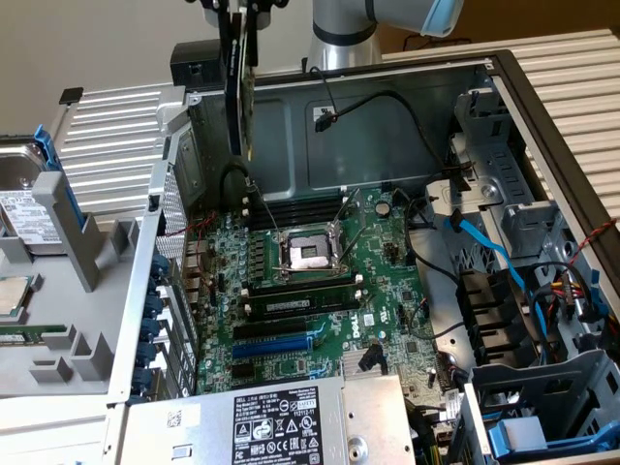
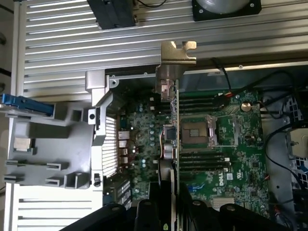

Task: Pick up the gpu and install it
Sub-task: 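Pick up the gpu and move the gpu toward the slot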

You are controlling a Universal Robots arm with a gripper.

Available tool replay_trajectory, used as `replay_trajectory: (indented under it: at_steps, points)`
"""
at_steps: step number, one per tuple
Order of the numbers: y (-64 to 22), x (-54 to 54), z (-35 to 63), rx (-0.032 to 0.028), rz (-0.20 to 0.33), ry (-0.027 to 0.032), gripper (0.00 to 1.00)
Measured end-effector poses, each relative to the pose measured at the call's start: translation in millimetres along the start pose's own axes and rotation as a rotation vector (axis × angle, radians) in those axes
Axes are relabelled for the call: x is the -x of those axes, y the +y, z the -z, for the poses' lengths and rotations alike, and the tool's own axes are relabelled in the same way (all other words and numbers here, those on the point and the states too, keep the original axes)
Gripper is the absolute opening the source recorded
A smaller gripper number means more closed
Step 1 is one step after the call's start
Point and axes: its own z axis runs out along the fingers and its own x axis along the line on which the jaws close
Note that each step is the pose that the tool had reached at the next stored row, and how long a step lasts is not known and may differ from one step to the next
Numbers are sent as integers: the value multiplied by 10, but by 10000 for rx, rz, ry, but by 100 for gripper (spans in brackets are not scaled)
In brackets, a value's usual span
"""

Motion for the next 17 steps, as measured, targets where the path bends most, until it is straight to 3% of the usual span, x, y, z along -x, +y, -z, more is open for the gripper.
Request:
replay_trajectory:
  at_steps: [7, 14, 17]
  points:
    - [0, 31, -20, -100, 785, 74, 27]
    - [81, 230, -24, -150, 826, -66, 27]
    - [131, 335, -25, -161, 828, -91, 27]
